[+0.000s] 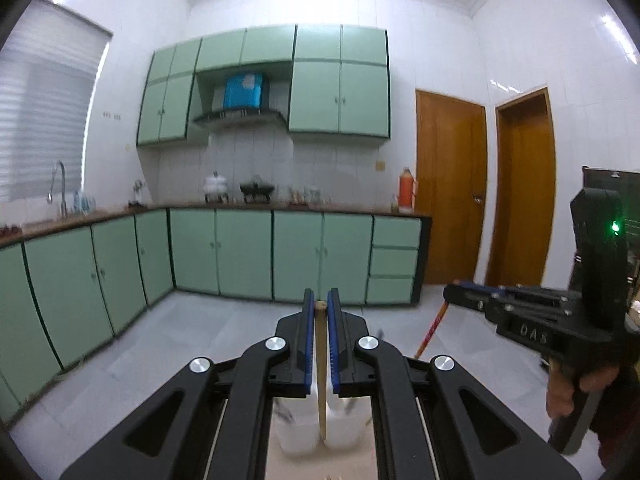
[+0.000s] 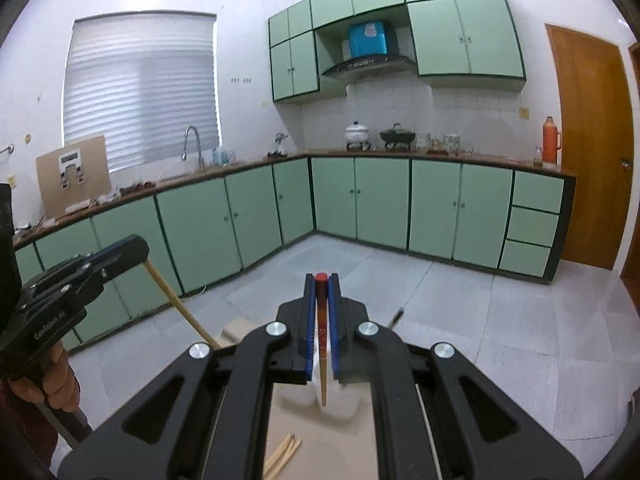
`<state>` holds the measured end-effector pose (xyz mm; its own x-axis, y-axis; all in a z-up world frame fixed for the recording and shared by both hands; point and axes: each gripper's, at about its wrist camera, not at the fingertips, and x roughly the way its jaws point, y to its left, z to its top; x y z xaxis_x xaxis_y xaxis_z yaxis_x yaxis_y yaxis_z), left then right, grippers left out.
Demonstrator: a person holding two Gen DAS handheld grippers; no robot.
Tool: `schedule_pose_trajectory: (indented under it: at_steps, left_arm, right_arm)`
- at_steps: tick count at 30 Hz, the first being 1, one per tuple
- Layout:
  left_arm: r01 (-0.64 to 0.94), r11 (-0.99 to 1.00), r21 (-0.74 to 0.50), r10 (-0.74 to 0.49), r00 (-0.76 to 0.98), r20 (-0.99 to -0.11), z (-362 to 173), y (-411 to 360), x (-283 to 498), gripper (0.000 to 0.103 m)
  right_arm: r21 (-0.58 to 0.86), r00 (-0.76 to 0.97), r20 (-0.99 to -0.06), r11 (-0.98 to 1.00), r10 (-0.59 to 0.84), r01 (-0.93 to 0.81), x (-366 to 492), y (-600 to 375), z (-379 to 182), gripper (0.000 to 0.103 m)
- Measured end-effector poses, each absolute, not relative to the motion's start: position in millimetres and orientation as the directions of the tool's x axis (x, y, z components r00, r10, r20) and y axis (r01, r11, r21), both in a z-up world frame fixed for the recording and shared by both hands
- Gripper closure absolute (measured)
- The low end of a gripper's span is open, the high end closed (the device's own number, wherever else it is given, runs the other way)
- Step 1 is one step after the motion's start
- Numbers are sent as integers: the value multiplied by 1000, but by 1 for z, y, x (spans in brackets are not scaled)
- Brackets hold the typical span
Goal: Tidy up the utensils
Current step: 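Carry both chopsticks to the white holder and open both tools to drop them, then return to the mat and grasp a red-patterned chopstick with the right tool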
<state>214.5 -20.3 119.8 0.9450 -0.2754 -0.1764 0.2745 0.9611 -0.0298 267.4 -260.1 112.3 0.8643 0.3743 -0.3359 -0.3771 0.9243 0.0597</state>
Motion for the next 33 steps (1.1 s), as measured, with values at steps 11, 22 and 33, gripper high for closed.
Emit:
schedule_pose_trajectory:
  at_steps: [11,22,33]
  left_arm:
    - [206,979,-13,-204,960,-193,83,-41,294,97]
    - [212,976,-54,-217,909,-356,33,-32,319,88]
    - [228,973,-36,-228,922,-312,49,-14,241,48]
  right_arm:
    - [72,879,-358,947,316,-312,345,-255,79,98]
    - [95,826,-451,939,337,-331,345,-243,32,94]
    - [37,909,-328,965,258,-260,260,-267,44,34]
